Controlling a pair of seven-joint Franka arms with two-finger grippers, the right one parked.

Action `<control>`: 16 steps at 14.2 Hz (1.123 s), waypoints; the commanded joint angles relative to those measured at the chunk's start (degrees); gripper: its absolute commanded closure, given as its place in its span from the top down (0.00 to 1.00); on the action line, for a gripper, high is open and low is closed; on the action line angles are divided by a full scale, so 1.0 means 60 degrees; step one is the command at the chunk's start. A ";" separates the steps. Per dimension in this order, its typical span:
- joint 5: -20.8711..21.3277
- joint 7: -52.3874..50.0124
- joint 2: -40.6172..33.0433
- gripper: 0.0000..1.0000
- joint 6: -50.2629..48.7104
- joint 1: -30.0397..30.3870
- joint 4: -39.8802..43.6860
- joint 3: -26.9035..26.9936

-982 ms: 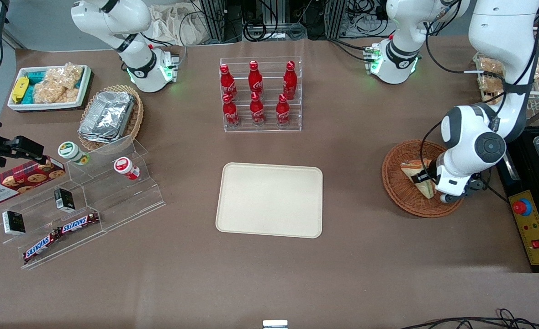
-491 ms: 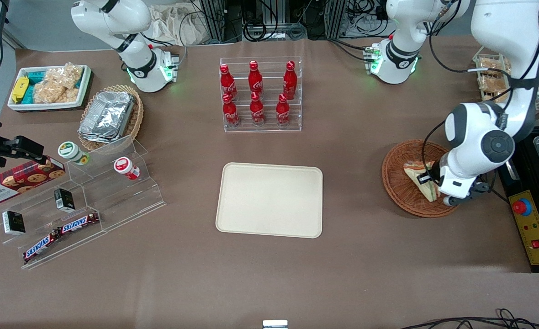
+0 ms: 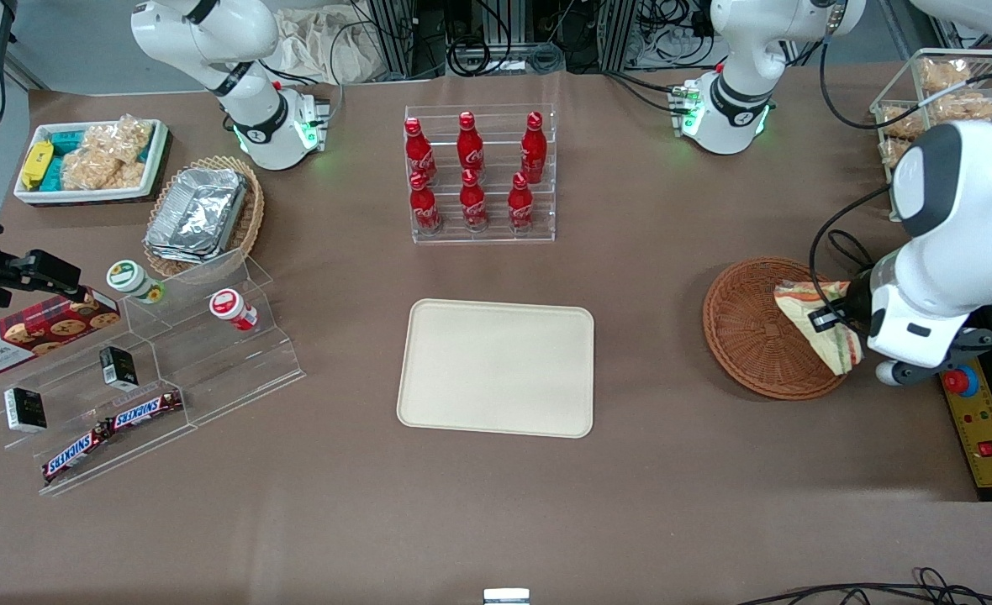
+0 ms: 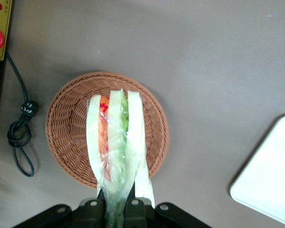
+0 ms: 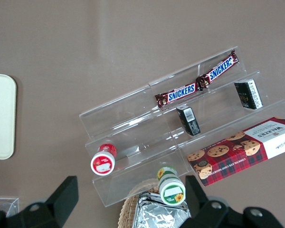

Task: Place sandwich from basket to tray
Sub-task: 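Lift the sandwich with the left gripper and carry it toward the tray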

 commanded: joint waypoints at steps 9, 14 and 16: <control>0.0849 -0.1068 0.3177 0.00 0.1672 -0.1949 0.1384 -0.1662; 0.0834 -0.1363 0.4116 0.00 0.2726 -0.2742 0.1855 -0.1677; 0.0819 -0.1349 0.4351 0.00 0.3242 -0.2946 0.1810 -0.1677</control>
